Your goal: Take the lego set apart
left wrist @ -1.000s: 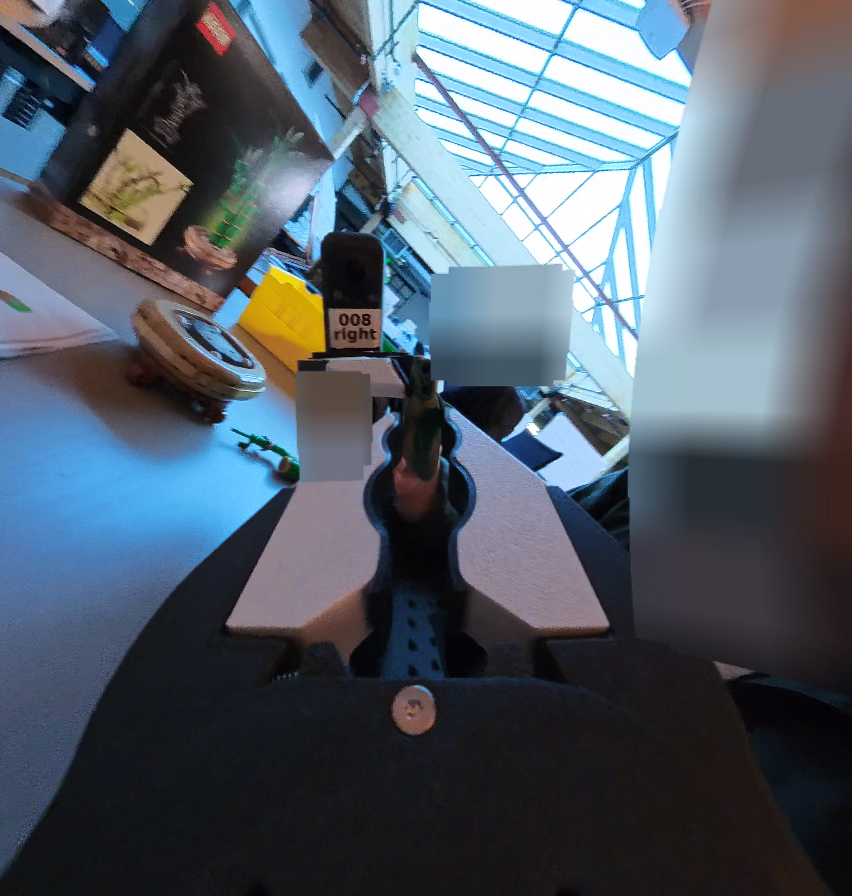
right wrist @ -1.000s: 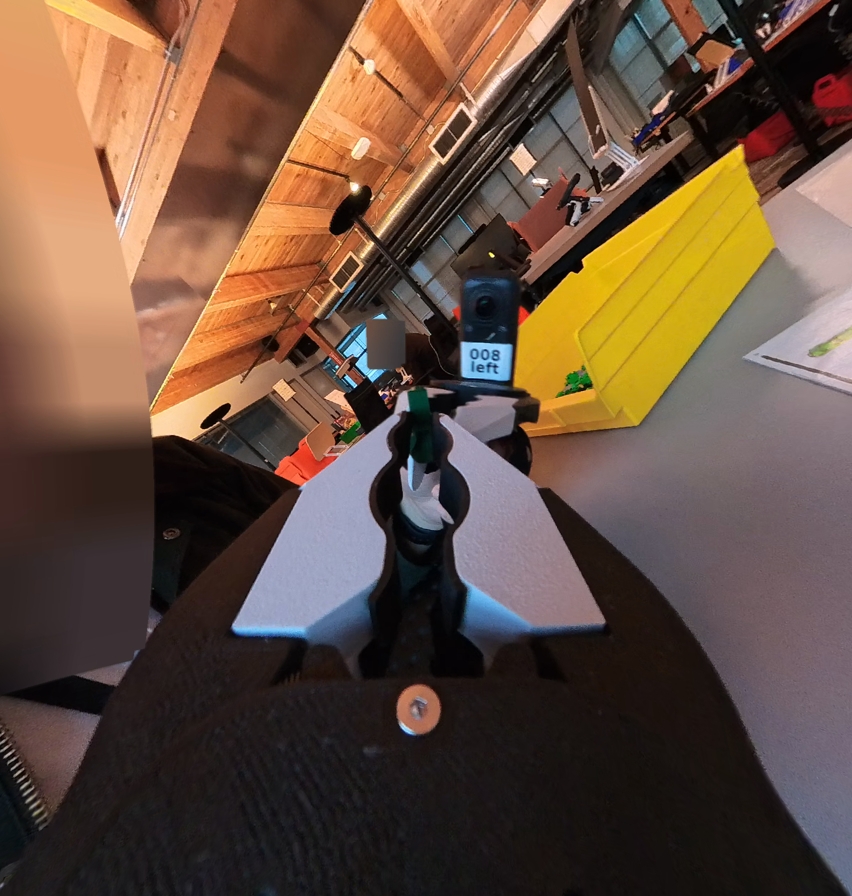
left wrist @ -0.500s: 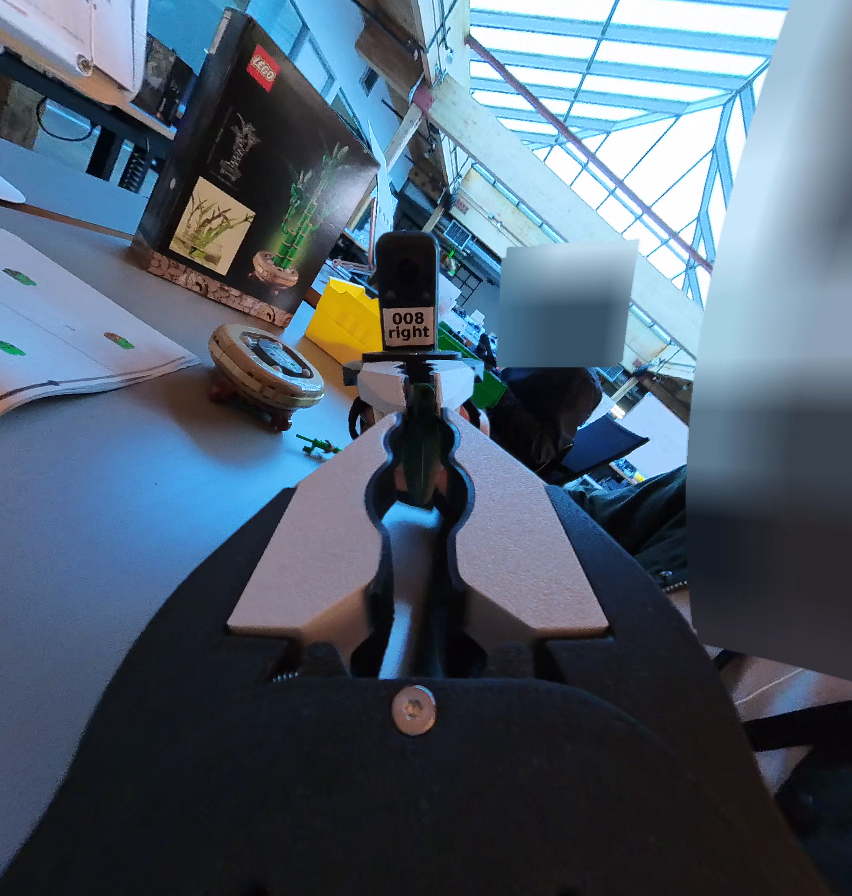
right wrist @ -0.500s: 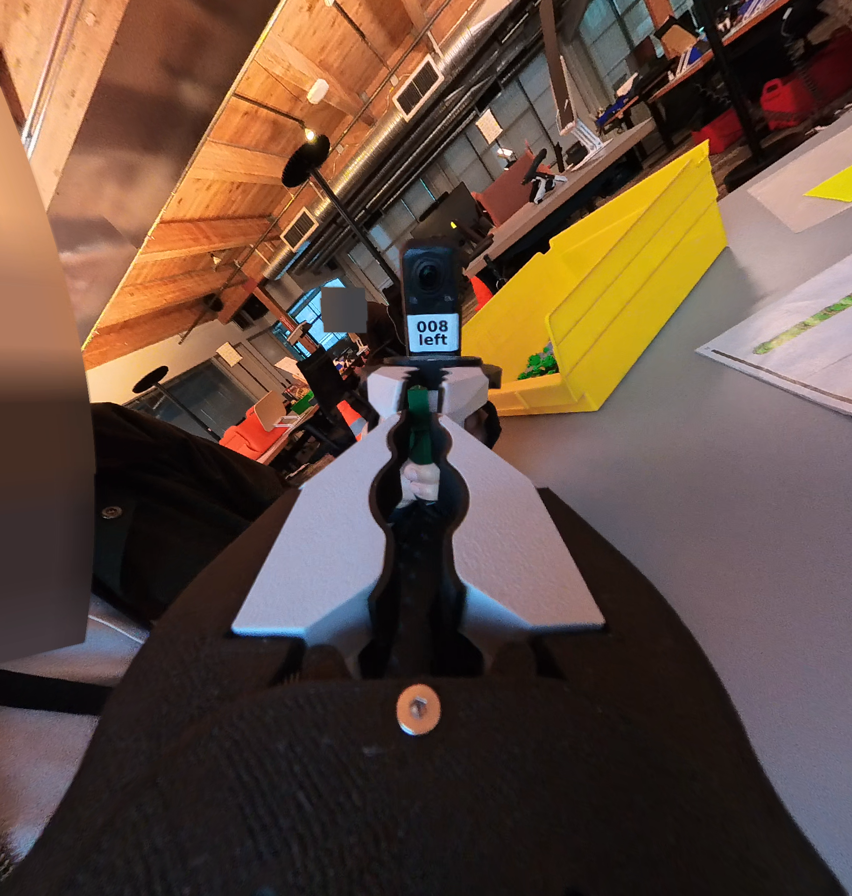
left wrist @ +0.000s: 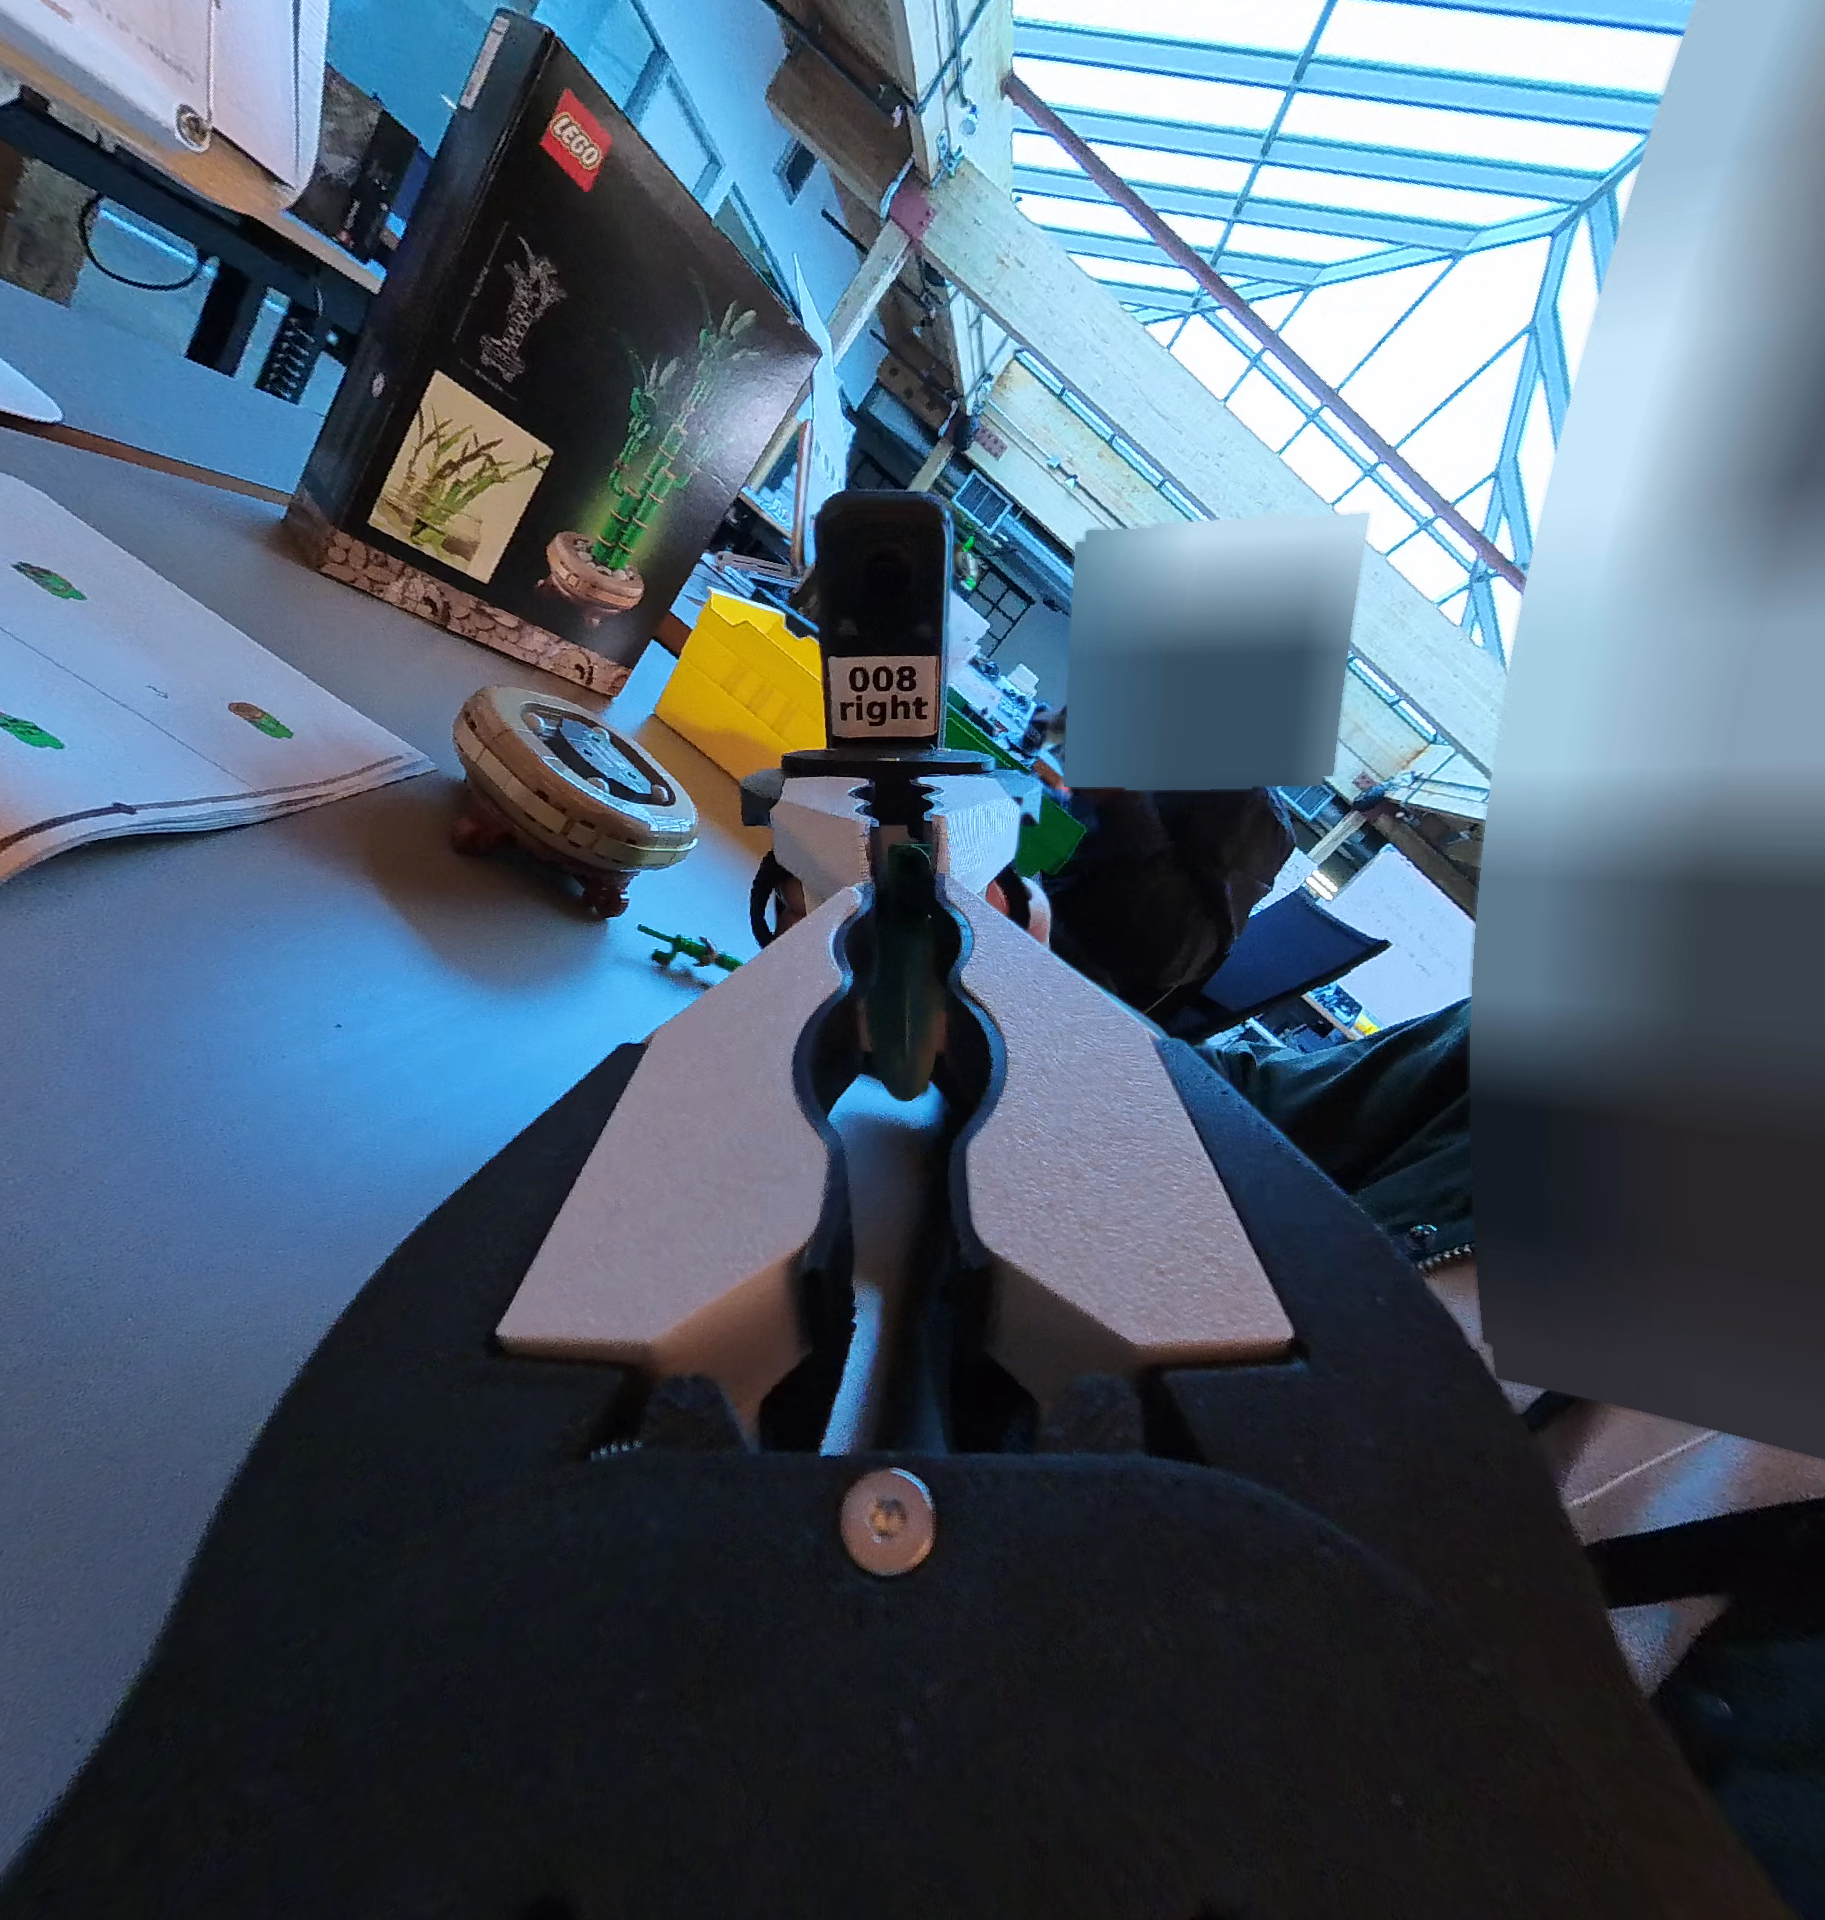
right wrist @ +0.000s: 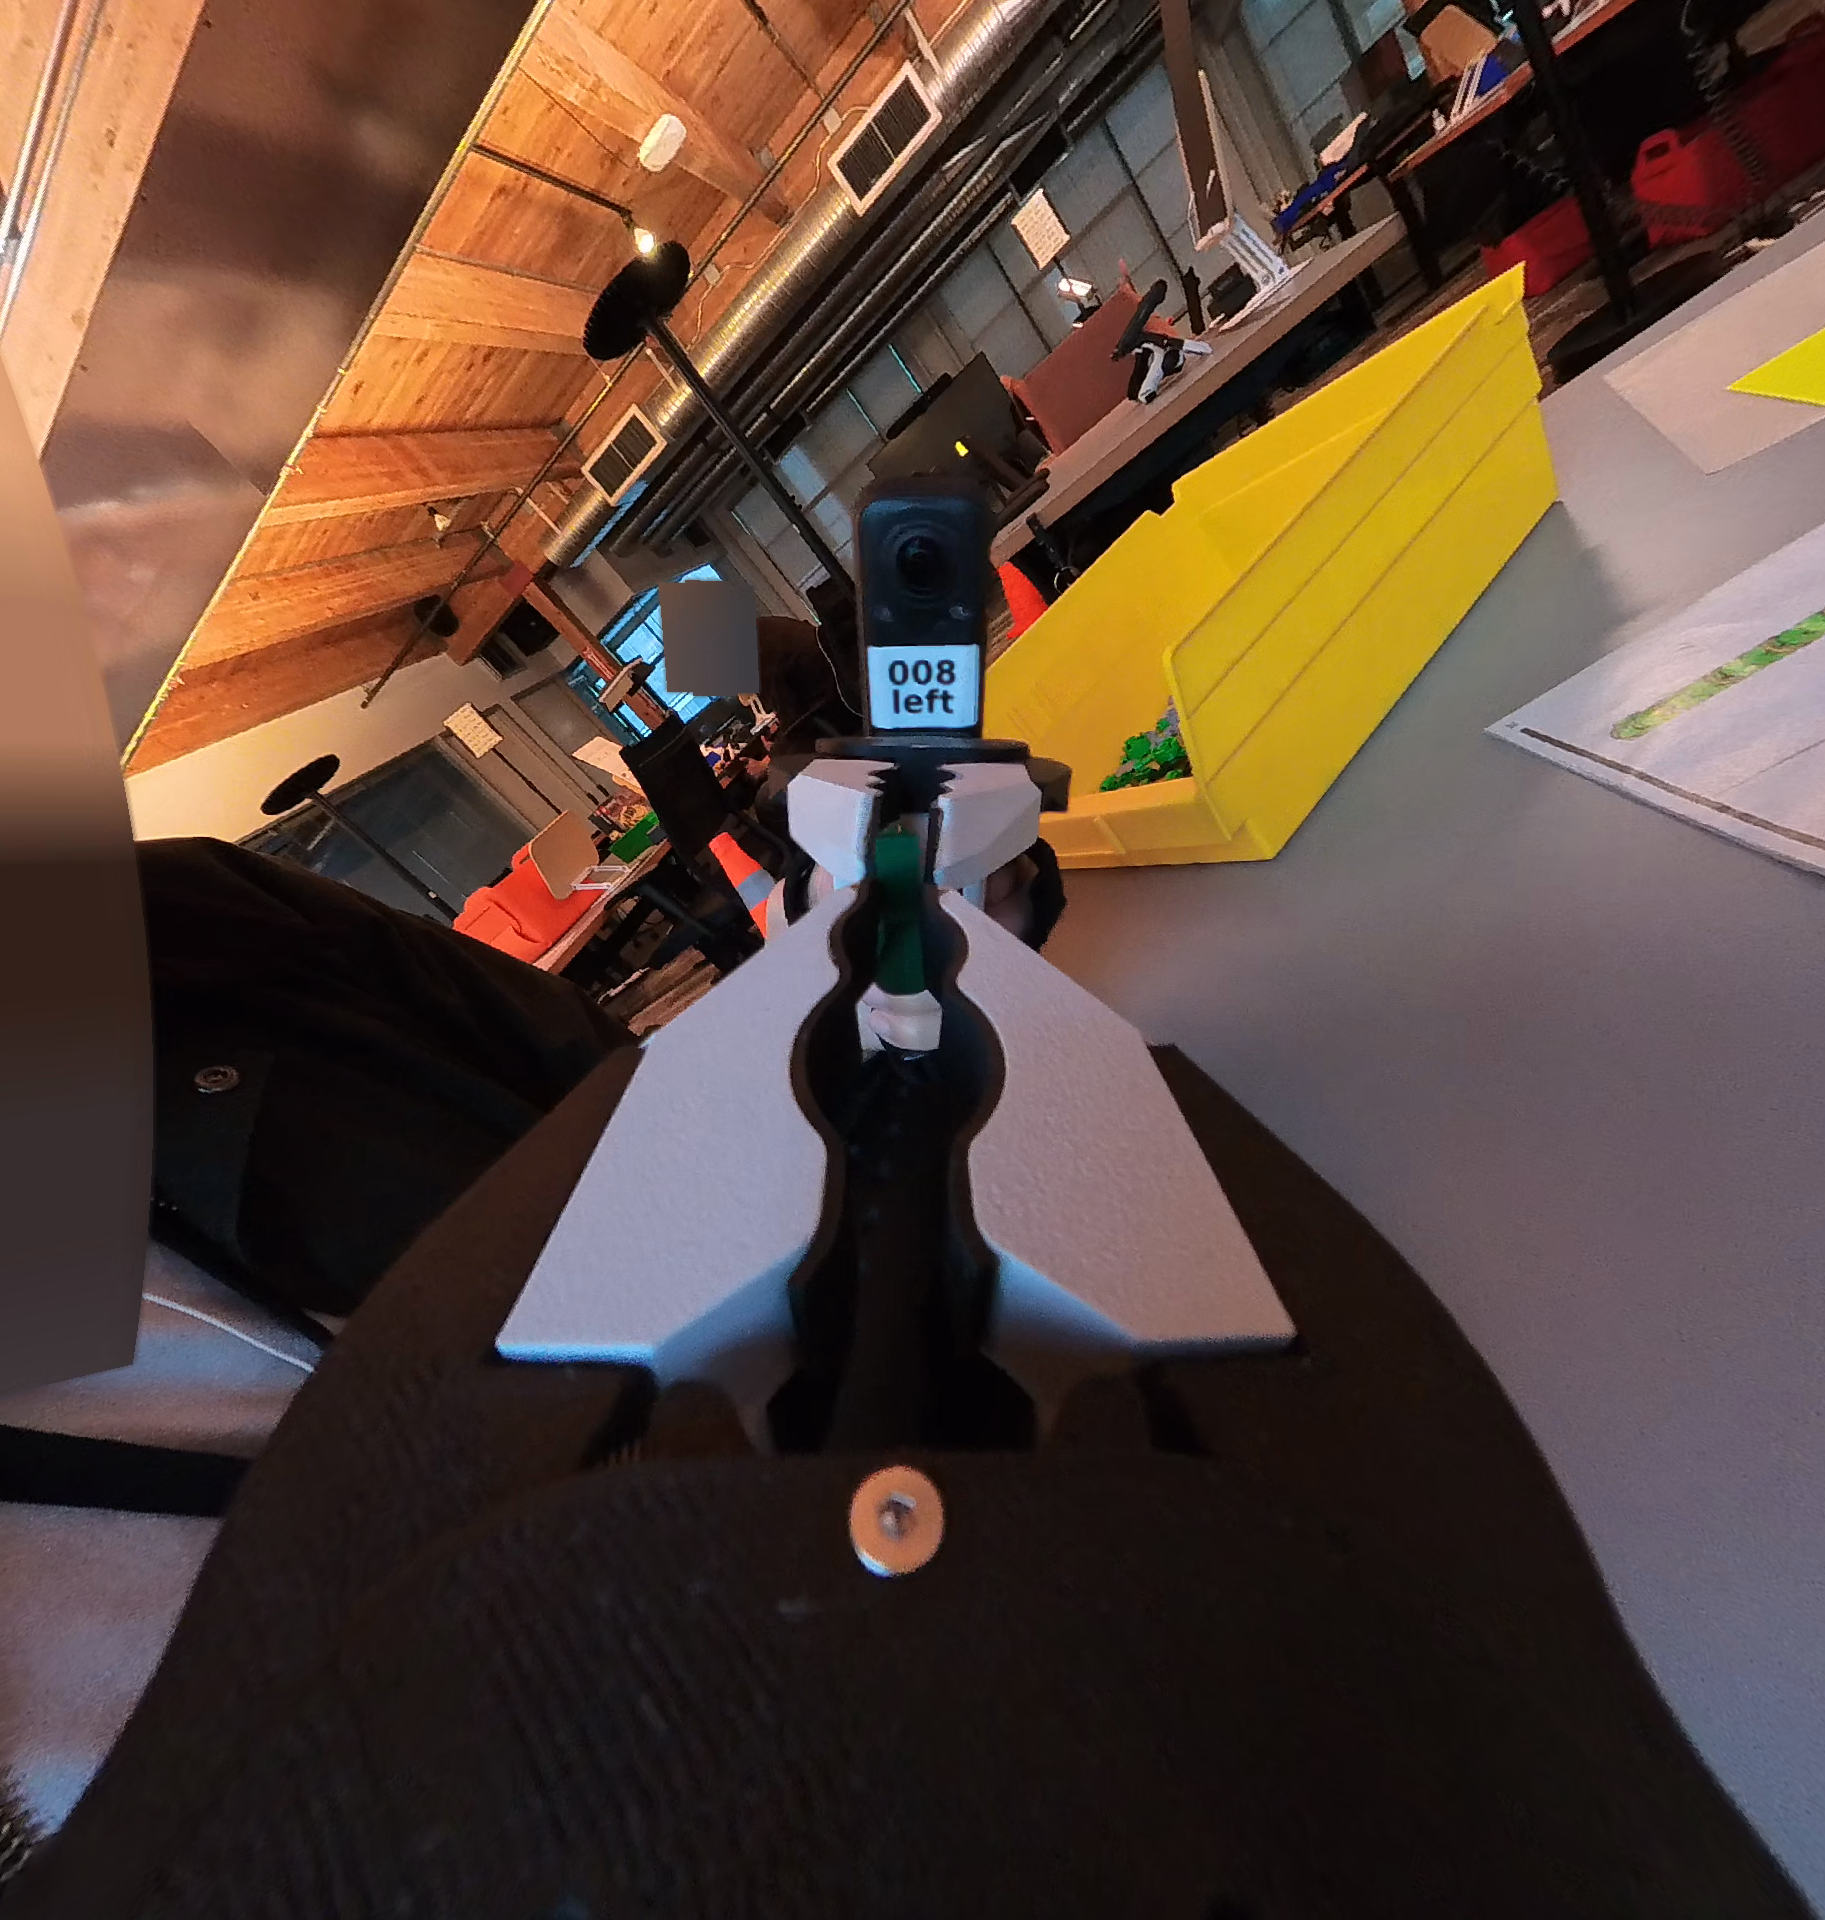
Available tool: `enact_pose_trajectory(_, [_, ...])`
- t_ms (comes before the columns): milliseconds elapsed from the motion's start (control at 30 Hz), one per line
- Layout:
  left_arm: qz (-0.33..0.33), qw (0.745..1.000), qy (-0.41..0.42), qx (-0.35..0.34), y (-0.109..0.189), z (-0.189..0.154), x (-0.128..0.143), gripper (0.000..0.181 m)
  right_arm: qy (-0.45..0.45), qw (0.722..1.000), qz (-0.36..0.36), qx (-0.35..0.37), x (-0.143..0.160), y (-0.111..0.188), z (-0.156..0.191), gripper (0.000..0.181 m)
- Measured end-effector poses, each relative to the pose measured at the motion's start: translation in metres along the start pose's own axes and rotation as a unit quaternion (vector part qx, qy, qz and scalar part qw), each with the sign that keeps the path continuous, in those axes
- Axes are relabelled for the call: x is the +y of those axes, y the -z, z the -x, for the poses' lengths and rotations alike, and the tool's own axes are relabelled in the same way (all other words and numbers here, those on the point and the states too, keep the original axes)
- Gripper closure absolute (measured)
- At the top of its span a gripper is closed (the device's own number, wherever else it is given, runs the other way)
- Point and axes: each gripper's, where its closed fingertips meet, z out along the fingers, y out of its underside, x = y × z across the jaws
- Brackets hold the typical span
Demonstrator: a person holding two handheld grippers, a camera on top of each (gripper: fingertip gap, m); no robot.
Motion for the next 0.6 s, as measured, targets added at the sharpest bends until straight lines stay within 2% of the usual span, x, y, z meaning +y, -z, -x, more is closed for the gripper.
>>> enact_pose_trajectory(600, [0.014,1.000,0.011,0.008,-0.0004,-0.0018,0.0026,0.176,-0.031,0.999,-0.001,-0.011,0.0006,0.0012,0.0014,0.176])
